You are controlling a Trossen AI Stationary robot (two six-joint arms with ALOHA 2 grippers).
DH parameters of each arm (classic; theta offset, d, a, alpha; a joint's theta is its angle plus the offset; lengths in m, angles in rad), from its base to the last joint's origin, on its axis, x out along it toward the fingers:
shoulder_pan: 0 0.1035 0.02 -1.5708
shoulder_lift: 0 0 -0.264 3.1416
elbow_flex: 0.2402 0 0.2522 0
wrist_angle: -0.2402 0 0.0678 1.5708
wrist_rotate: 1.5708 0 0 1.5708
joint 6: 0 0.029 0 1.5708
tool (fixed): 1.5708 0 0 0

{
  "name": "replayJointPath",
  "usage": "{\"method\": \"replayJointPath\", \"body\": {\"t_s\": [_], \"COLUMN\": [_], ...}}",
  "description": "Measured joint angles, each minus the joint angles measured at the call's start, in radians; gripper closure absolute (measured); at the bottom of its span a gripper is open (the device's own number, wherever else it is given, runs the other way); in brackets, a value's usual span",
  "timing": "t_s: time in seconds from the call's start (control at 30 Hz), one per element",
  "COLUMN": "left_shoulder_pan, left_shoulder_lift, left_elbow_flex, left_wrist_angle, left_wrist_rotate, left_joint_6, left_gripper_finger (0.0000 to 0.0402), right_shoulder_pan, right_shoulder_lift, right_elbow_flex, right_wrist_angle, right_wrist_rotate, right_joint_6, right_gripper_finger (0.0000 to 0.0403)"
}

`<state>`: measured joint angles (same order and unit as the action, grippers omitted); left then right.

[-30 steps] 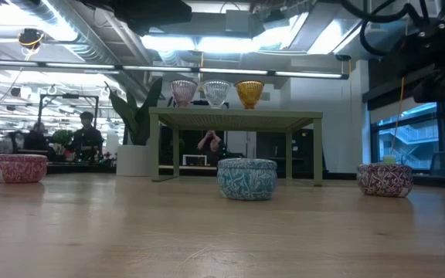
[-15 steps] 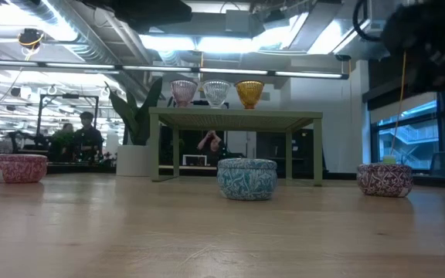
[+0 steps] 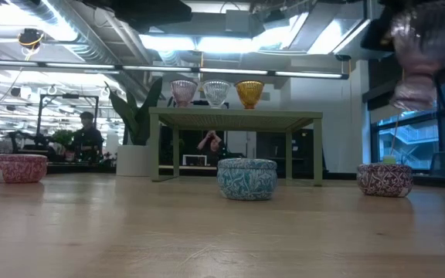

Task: Pick & Place candle stick holders
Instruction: Put the purple glass candle holder on the shelf

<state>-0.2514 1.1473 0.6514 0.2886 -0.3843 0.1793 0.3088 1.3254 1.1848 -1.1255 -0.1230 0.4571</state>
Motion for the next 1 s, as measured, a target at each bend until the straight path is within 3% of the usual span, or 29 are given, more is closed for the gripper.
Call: {"method": "replayJointPath", "body": {"t_s": [0.37,0.8,1.0], "left_shoulder_pan": [0.000,0.000,0.000], "left_shoulder_lift": [0.000,0.000,0.000], "left_elbow_flex": [0.000,0.000,0.000], "left_wrist_angle": [0.000,-0.016,-0.018], "left_wrist_rotate": [0.000,0.000,0.000], "left_joint_6": [0.025,0.022,0.022], "left_gripper_finger": [0.0327,0.0327,0.0327], "right_shoulder_pan": [-0.206,-0.490,-0.566], "right_shoulder_lift": [-0.001,-0.001,-0.001], "right_elbow_flex": [0.099,0.104,0.161], "right_wrist_angle": [-0.059,-0.031,-0.035], "right_wrist_rotate": [0.046,0.045,-0.015], "right_joint_6": [-0.171,-0.377,-0.442], "right_gripper_finger": [0.0372,0.0378,0.0374]}}
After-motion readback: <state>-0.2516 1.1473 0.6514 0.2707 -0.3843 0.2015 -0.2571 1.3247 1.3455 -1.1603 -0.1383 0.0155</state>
